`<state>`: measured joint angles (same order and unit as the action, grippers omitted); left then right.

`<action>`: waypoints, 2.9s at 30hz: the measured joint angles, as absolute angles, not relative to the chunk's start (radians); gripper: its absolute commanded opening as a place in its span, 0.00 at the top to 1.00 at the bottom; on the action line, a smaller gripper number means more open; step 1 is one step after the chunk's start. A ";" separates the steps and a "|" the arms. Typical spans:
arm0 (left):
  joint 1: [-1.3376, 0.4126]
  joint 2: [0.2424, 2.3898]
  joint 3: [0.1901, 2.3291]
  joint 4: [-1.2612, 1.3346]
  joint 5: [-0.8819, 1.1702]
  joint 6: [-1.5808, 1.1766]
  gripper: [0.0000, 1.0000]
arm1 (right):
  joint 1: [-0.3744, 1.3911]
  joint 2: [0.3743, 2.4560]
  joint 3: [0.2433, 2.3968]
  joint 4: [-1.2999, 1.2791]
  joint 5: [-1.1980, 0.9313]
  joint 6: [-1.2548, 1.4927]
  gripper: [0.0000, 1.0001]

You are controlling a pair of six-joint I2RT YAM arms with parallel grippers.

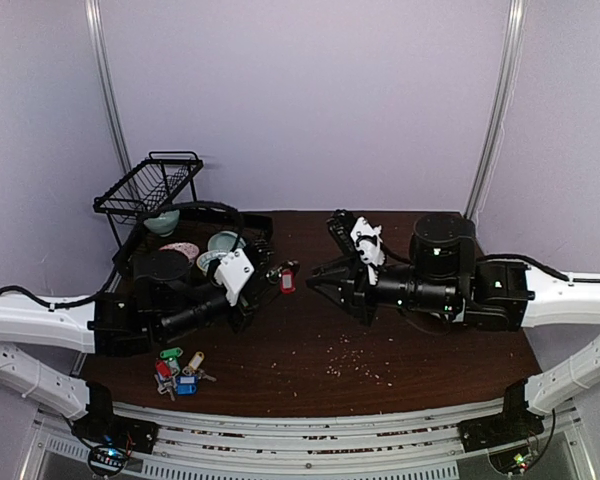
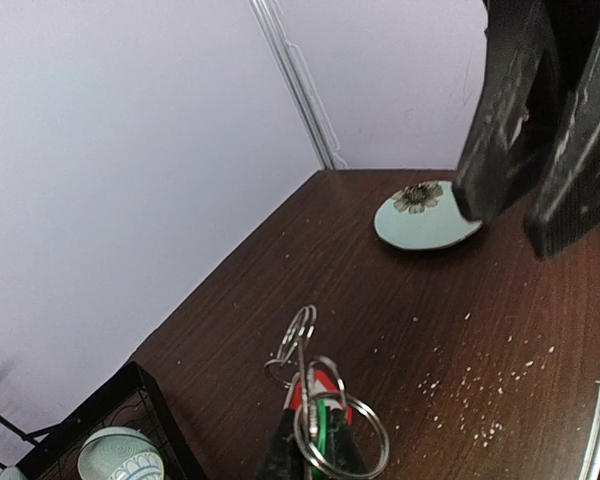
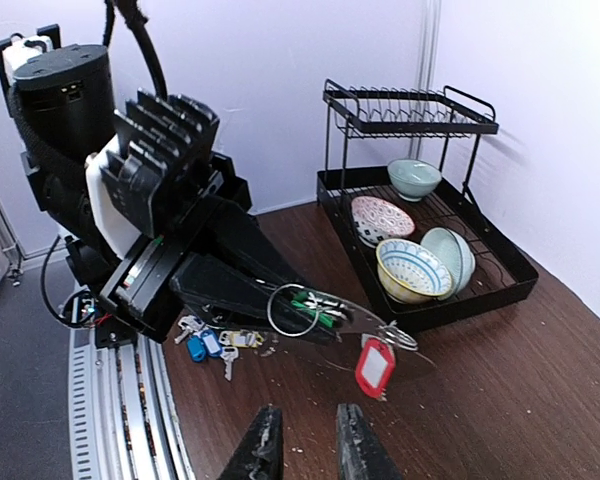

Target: Put the keys on the keyring

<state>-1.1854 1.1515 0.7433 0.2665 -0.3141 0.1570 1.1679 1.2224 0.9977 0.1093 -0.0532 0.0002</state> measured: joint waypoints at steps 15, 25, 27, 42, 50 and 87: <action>-1.154 1.419 0.780 0.071 -0.404 0.169 1.00 | 1.018 1.220 0.912 0.007 0.073 0.087 0.74; -1.102 1.364 0.750 0.110 -0.121 0.120 1.00 | 0.995 1.216 0.837 0.005 -0.230 -0.004 0.60; -1.102 1.393 0.766 0.095 -0.193 0.116 1.00 | 0.994 1.216 0.838 0.009 -0.247 -0.018 0.60; -1.112 1.713 0.944 0.030 -0.371 0.173 0.66 | 0.989 1.179 0.826 0.009 -0.186 -0.019 0.59; -1.112 1.733 0.947 -0.028 -0.217 0.158 0.45 | 0.986 1.176 0.825 0.009 -0.167 -0.014 0.59; -0.832 1.225 0.539 -0.198 -0.006 -0.509 0.50 | 1.051 1.565 0.978 -0.171 -0.054 0.231 0.64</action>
<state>-0.8318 1.2255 0.5388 -0.1978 -0.0063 -0.5095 1.0512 1.5650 0.9775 -0.1707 -0.0540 0.2310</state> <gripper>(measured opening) 0.514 0.366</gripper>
